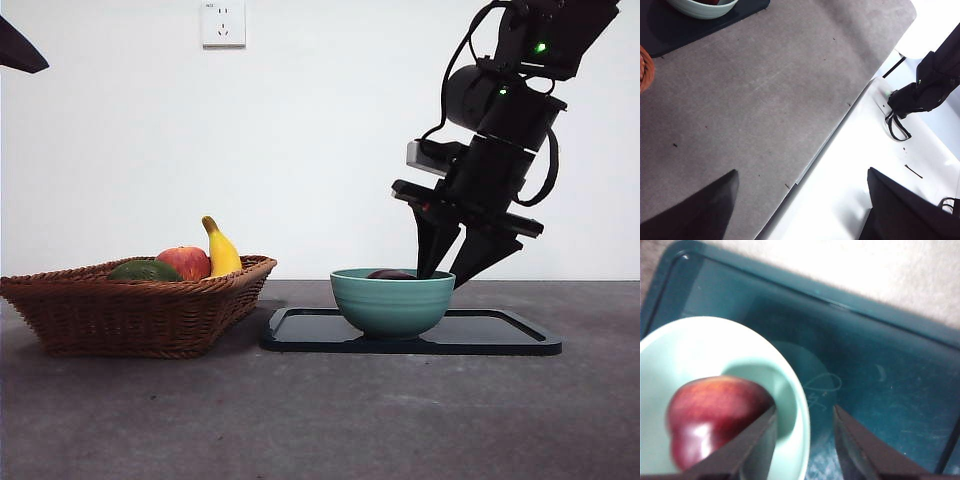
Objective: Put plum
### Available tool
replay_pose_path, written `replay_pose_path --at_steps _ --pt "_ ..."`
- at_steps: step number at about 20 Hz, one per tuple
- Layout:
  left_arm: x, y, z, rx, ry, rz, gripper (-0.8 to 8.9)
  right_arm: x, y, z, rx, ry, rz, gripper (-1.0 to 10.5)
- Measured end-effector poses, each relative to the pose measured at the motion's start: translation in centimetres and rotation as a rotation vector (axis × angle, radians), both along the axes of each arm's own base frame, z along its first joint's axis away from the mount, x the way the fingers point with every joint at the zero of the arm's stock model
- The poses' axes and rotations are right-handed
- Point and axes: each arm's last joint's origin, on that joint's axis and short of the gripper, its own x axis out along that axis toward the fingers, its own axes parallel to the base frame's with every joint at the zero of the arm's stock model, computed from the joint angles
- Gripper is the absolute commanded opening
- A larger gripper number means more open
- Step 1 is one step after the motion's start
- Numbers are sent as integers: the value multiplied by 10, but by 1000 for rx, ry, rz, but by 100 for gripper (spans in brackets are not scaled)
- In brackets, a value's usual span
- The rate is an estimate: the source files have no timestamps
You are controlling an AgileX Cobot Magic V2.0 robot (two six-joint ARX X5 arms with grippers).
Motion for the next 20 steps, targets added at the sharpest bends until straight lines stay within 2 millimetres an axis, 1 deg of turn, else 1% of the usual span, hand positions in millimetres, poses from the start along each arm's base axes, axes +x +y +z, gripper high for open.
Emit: replay_pose_path --at_steps 1,2,4,6,7,9,11,13,15,17,20 --pt "0 0 0 0 0 0 404 -2 -1 8 5 -15 0 184" --pt "0 0 0 0 0 0 404 -7 -3 22 15 -46 -3 184" --pt "0 0 0 0 0 0 404 -24 -10 60 36 -113 -6 184" --pt "0 0 0 0 0 0 404 -50 -19 99 48 -160 -2 184" --pt "0 0 0 0 0 0 404 -68 -24 119 54 -183 2 184" --pt "0 0 0 0 -1 0 404 -100 -33 148 63 -229 11 184" --pt "0 0 0 0 -1 0 404 -128 -42 170 71 -274 18 184" --pt "0 0 0 0 -1 0 404 -154 -49 180 88 -308 29 184" --pt "0 0 0 0 -1 0 404 -179 -53 178 118 -317 65 184" --pt "0 0 0 0 -1 0 404 -204 -56 166 150 -301 112 184" --pt "0 0 0 0 -1 0 404 -235 -59 143 175 -277 170 184"
